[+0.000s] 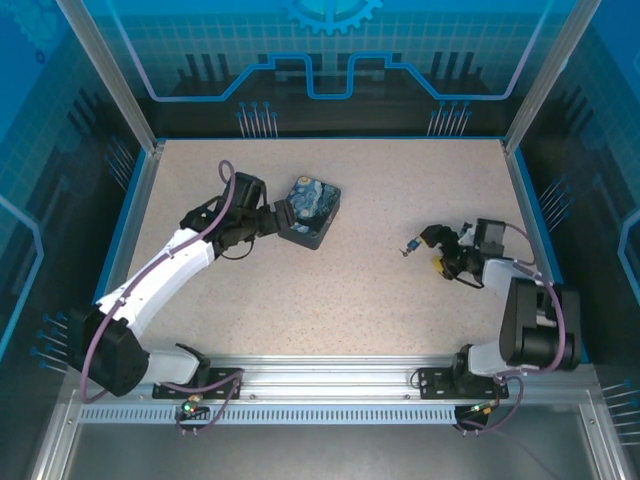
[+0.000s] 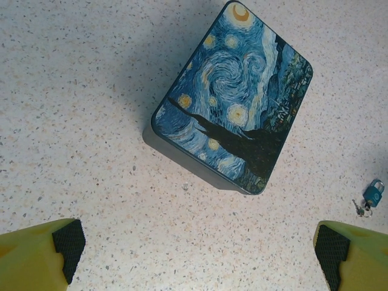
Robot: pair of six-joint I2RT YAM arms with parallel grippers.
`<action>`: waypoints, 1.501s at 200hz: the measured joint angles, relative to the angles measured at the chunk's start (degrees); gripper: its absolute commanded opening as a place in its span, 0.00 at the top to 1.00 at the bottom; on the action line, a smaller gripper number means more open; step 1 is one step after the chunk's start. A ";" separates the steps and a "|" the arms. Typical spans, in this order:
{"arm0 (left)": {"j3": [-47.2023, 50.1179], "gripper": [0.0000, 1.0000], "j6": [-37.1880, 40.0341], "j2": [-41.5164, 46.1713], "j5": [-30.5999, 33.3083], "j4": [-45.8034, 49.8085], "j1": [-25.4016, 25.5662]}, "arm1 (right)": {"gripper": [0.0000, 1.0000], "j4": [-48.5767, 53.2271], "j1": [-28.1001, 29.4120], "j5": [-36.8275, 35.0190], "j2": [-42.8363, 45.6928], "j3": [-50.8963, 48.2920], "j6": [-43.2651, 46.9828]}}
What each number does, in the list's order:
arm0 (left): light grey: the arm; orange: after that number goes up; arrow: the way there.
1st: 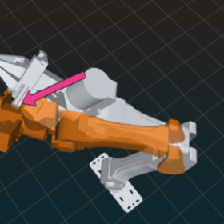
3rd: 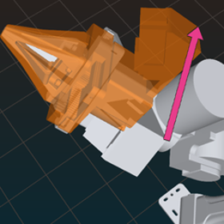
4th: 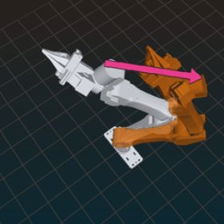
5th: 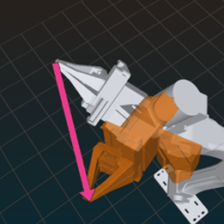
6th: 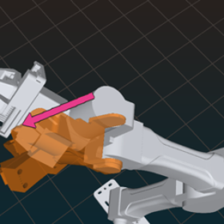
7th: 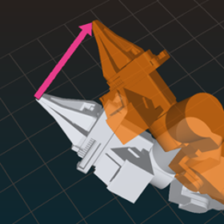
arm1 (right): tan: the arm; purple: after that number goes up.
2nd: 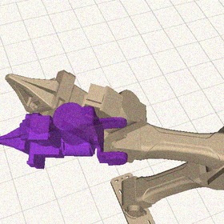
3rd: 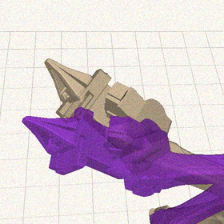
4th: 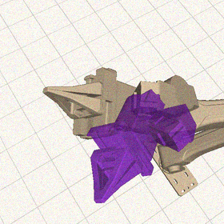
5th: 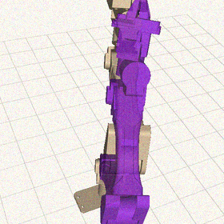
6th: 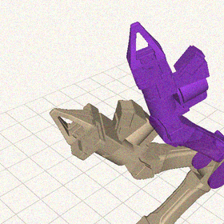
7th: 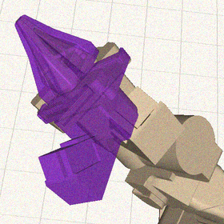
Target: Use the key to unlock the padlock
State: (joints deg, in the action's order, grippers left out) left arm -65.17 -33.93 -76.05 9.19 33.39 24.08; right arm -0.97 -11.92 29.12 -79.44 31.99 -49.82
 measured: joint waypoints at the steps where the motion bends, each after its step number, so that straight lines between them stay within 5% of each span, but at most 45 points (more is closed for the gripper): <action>1: 0.00 0.01 -0.02 0.02 0.00 0.02 0.00 | 0.05 0.20 -0.09 -0.02 0.28 -0.02 0.11; 72: 0.00 0.01 0.96 2.80 2.23 1.49 0.00 | 0.00 17.00 -1.64 -4.33 15.72 2.38 4.72; 138: 9.42 0.01 10.84 12.24 18.67 -6.97 0.00 | 0.00 23.82 -0.07 -19.58 16.35 14.03 13.14; 204: 29.53 0.01 21.57 21.97 27.52 -25.03 -3.56 | 0.00 9.49 15.96 -51.54 19.76 1.57 22.05; 252: 39.41 0.01 30.36 22.21 27.65 -39.89 -6.03 | 0.00 0.39 17.25 -59.23 14.01 0.83 29.29; 300: 46.64 0.01 34.34 10.69 24.92 -60.59 -8.63 | 0.00 -12.48 18.14 -60.35 6.97 -2.34 35.26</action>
State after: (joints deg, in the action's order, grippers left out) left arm -18.52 0.40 -65.36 34.11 -27.20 15.44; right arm -13.45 6.22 -31.22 -72.47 29.65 -14.57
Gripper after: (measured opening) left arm 0.989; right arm 0.996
